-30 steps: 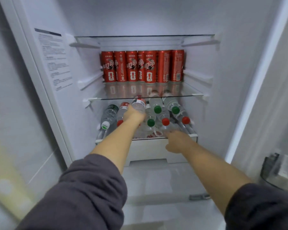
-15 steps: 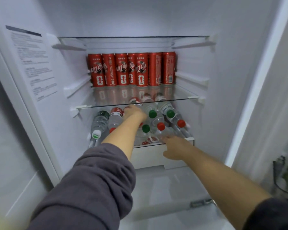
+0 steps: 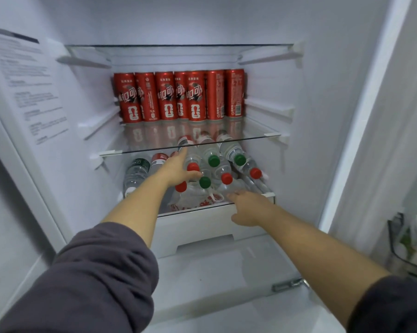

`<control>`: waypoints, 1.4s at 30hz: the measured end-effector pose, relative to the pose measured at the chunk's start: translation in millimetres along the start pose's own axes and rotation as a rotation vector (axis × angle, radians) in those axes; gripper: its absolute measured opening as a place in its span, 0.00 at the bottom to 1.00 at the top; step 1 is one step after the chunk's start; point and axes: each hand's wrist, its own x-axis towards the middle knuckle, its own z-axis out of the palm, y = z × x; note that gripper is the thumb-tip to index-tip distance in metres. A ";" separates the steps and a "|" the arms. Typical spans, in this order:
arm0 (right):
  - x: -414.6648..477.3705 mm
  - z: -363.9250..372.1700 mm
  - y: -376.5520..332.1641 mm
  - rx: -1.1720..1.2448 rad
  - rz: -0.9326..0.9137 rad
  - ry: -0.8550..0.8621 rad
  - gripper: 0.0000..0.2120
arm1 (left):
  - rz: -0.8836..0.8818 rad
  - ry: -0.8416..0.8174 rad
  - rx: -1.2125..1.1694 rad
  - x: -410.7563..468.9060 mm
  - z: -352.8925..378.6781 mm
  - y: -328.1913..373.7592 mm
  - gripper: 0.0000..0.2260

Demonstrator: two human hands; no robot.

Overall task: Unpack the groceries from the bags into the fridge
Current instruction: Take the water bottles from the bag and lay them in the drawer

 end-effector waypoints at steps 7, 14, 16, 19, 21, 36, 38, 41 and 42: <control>-1.6 0.3 -0.9 0.009 0.008 0.010 0.33 | -0.072 0.116 -0.016 18.0 13.9 -2.8 0.40; 3.4 2.1 10.8 0.032 0.030 0.473 0.22 | 0.245 0.411 0.466 -2.1 45.2 -5.3 0.36; 14.0 5.4 15.6 0.026 0.076 0.654 0.28 | 0.419 0.423 0.650 -2.4 52.6 -12.5 0.34; 36.7 10.9 17.1 -0.024 0.151 0.585 0.35 | 0.538 0.402 0.797 8.6 58.5 -17.3 0.35; 56.0 14.6 17.6 -0.013 0.185 0.540 0.38 | 0.561 0.388 0.840 18.4 60.9 -19.1 0.37; 83.3 8.1 24.5 -0.023 0.141 0.414 0.36 | 0.583 0.428 0.897 28.7 68.1 -25.1 0.36; 77.8 4.8 23.6 -0.005 0.157 0.403 0.36 | 0.571 0.393 0.870 24.6 64.6 -19.2 0.36; 65.2 4.1 21.8 0.060 0.184 0.421 0.35 | 0.491 0.390 0.764 13.5 62.3 -9.9 0.36; 60.8 5.5 20.9 0.089 0.200 0.435 0.35 | 0.444 0.401 0.715 7.5 63.3 -7.0 0.36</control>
